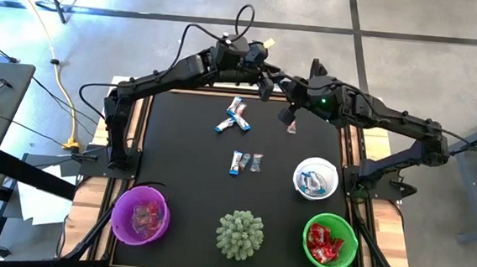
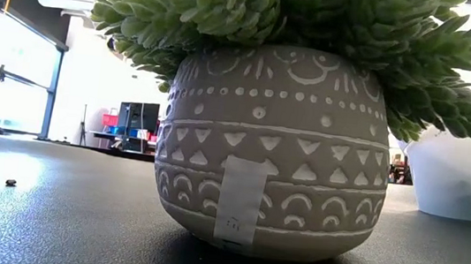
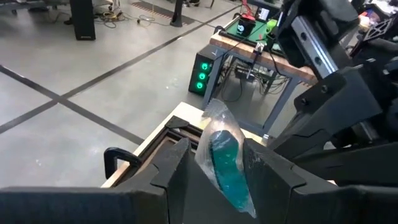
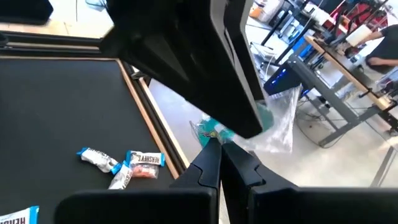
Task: Sort candy
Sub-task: Put the transparent candy wrapper into the purple bucket
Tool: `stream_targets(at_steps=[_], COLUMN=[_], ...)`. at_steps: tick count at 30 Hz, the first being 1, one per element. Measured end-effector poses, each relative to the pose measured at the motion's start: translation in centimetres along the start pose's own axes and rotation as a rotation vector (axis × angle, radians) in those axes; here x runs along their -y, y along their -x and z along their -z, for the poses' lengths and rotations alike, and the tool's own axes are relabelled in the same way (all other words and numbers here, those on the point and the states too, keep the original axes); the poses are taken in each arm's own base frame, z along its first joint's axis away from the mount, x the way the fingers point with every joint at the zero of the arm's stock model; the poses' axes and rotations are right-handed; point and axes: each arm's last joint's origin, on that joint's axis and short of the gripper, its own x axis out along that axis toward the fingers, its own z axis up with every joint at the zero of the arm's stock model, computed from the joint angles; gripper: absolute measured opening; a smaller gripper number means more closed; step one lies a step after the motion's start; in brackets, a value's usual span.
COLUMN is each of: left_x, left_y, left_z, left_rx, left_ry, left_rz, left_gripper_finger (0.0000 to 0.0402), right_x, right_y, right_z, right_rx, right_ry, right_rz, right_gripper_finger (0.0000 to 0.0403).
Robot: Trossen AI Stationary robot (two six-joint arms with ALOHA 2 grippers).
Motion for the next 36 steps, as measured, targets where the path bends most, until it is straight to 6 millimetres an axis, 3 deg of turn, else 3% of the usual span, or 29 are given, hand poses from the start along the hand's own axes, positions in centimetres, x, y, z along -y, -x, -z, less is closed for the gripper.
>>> stream_targets(at_steps=[8, 16, 18, 30, 36], left_x=[0.4, 0.4, 0.2, -0.3, -0.8], left_y=[-0.8, -0.8, -0.8, -0.9, -0.3], left_z=[0.5, 0.5, 0.5, 0.7, 1.0], left_rx=[-0.009, -0.011, -0.012, -0.022, -0.078], left_ry=[-0.003, -0.006, -0.012, -0.038, -0.028], left_rz=[0.003, 0.01, 0.008, -0.077, -0.111], left_gripper_finger=[0.0121, 0.0015, 0.001, 0.0004, 0.0003], right_x=[0.0, -0.1, -0.1, 0.5, 1.1], right_y=[0.0, 0.0, 0.0, 1.1, 2.1], right_z=[0.1, 0.1, 0.2, 0.7, 1.6], right_rx=[-0.006, -0.011, -0.019, -0.049, -0.12], right_ry=[-0.007, -0.052, -0.069, -0.104, -0.103], right_rz=[-0.002, -0.005, -0.007, -0.008, 0.04], right_gripper_finger=[0.0, 0.0001, 0.0007, 0.0132, 0.0158])
